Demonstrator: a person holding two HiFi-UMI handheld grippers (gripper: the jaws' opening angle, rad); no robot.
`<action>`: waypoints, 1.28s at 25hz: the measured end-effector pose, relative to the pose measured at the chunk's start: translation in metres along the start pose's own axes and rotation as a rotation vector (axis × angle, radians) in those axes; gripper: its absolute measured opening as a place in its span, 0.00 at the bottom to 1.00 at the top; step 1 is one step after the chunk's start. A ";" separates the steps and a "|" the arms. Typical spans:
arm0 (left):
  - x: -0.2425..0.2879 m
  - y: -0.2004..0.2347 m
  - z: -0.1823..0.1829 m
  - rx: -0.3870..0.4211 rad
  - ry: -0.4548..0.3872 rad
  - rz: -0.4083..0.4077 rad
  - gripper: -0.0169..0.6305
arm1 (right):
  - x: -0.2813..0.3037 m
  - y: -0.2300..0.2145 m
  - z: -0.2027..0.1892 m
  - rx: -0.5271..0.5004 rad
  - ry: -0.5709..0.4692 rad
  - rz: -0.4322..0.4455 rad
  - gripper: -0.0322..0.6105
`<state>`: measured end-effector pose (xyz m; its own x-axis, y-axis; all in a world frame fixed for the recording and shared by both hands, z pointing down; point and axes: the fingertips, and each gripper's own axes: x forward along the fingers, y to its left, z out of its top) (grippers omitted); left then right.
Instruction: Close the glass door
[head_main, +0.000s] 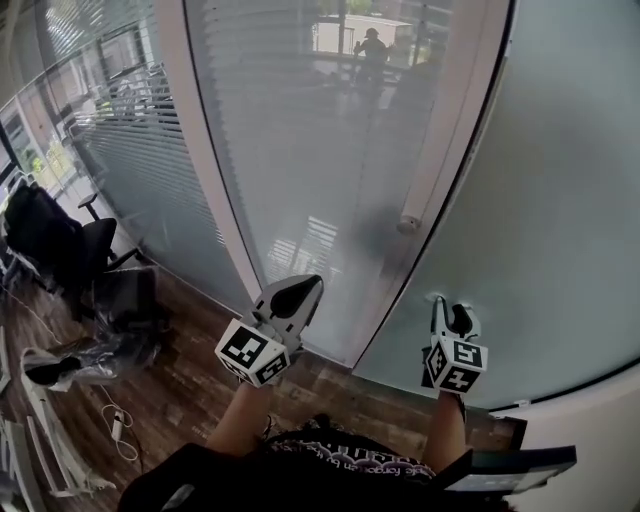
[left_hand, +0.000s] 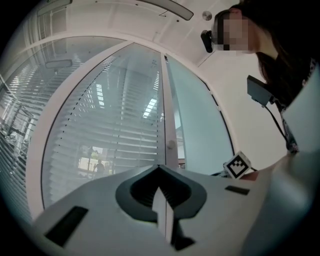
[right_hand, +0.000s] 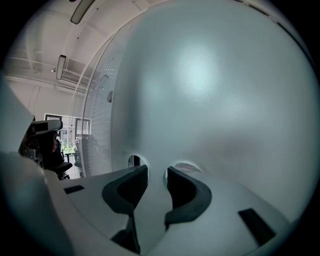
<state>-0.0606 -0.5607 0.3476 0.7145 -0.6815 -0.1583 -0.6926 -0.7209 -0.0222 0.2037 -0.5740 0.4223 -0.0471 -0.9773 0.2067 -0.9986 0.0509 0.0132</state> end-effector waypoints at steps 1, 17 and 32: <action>0.004 0.002 0.000 0.000 -0.001 -0.004 0.03 | 0.003 -0.002 0.000 0.000 0.001 -0.006 0.24; 0.035 0.018 -0.015 -0.037 0.007 -0.043 0.03 | 0.034 -0.020 0.007 0.004 0.001 -0.048 0.24; 0.045 0.021 -0.021 -0.055 0.008 -0.035 0.03 | 0.044 -0.028 0.008 0.021 -0.008 -0.039 0.24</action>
<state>-0.0411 -0.6086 0.3607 0.7393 -0.6564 -0.1505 -0.6607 -0.7502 0.0263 0.2289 -0.6201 0.4232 -0.0079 -0.9800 0.1990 -1.0000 0.0081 0.0003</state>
